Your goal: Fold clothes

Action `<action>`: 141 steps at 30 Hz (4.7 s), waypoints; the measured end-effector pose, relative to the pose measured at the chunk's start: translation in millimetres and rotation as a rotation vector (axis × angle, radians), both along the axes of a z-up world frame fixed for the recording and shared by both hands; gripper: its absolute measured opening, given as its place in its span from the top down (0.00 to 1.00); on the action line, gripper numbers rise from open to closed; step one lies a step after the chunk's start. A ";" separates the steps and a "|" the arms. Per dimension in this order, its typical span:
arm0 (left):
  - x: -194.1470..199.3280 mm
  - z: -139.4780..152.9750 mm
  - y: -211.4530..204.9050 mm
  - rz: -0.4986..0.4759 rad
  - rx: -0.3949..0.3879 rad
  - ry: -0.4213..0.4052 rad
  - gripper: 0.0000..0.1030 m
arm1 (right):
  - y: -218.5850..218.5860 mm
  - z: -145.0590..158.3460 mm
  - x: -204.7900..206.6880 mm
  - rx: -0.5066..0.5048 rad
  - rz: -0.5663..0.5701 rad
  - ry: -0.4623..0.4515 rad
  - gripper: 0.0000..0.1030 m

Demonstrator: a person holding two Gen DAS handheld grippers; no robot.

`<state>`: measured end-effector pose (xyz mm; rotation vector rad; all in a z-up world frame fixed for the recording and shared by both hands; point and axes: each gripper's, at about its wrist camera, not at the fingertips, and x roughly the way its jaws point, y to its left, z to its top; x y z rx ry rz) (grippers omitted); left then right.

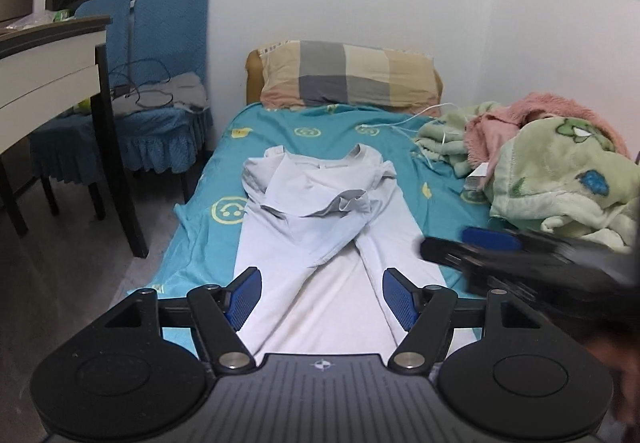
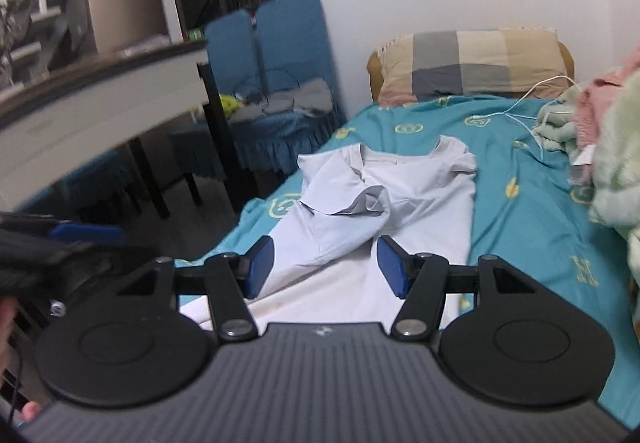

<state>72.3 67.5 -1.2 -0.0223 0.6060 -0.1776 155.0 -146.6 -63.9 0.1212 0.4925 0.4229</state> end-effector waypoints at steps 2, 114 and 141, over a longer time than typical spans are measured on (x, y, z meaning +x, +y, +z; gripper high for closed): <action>0.8 -3.1 12.5 -0.004 -0.025 -0.001 0.31 | 20.4 0.4 21.3 -0.036 0.004 0.018 0.42; -37.9 -54.1 175.6 -0.293 0.062 0.585 0.99 | -23.3 -23.0 -86.8 0.163 -0.080 0.394 0.40; -113.4 -47.1 -36.2 -0.502 0.340 0.468 0.99 | -38.2 -40.8 -26.5 0.534 -0.066 0.544 0.52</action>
